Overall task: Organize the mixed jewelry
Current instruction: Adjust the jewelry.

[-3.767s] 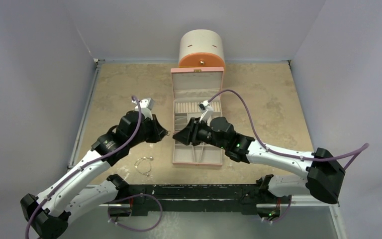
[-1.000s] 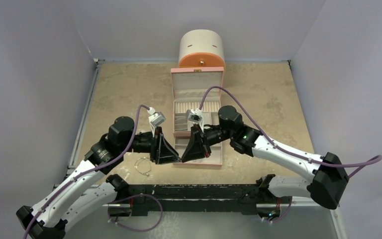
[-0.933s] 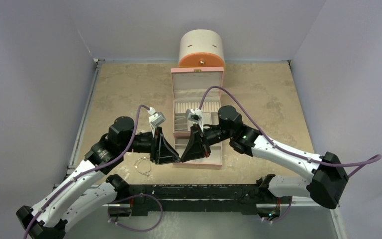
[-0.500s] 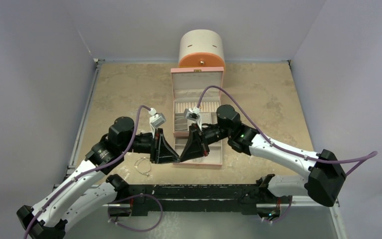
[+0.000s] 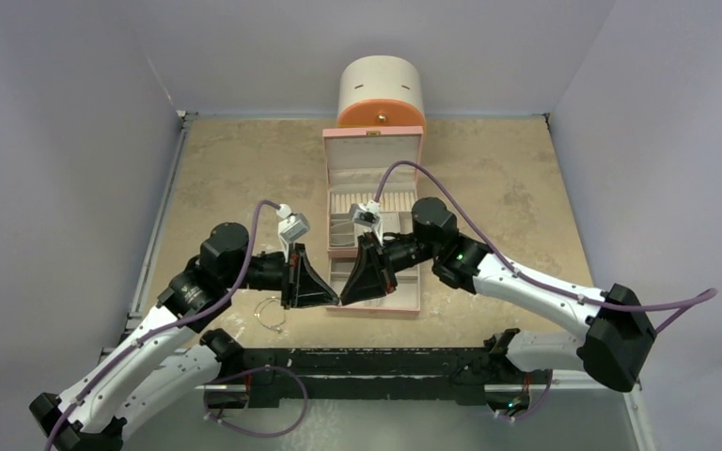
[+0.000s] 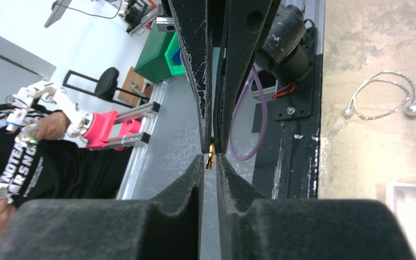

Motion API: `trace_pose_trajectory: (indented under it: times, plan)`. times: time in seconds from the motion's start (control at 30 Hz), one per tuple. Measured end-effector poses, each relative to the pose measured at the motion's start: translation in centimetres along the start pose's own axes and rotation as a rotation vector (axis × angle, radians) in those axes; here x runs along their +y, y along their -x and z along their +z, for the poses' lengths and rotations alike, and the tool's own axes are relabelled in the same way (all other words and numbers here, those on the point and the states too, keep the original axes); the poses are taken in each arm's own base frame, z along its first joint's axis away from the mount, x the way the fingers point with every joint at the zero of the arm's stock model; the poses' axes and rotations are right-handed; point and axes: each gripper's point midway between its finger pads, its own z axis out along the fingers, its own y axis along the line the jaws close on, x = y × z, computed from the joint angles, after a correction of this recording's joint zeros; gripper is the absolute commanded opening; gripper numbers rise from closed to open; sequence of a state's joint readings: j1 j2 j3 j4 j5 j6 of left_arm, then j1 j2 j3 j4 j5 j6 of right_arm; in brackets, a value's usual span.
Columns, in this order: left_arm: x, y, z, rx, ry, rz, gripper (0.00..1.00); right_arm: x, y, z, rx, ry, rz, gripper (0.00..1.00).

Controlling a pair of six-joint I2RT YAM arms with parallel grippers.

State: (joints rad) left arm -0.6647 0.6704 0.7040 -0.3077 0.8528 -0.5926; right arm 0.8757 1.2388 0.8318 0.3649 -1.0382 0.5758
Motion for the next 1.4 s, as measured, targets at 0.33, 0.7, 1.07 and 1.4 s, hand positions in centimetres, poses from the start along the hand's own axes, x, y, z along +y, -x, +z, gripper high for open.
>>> trace_pose_trajectory:
  times: [0.33,0.7,1.07,1.4]
  plan:
    - [-0.1,1.5,-0.3,-0.129,0.02,-0.016,0.0,1.5,1.4,-1.0,-0.138,-0.089,-0.083,0.42]
    - [-0.5,5.6,-0.7,-0.418,-0.018,-0.08,0.0,-0.4,3.2,-0.5,-0.41,-0.25,-0.098,0.41]
    - [-2.1,8.5,-2.9,-0.615,-0.056,-0.087,0.0,0.9,7.0,-1.2,-0.634,-0.178,-0.129,0.41]
    - [-2.2,9.1,-3.4,-0.67,-0.063,-0.11,0.0,2.6,8.7,-1.5,-0.719,-0.101,-0.137,0.41]
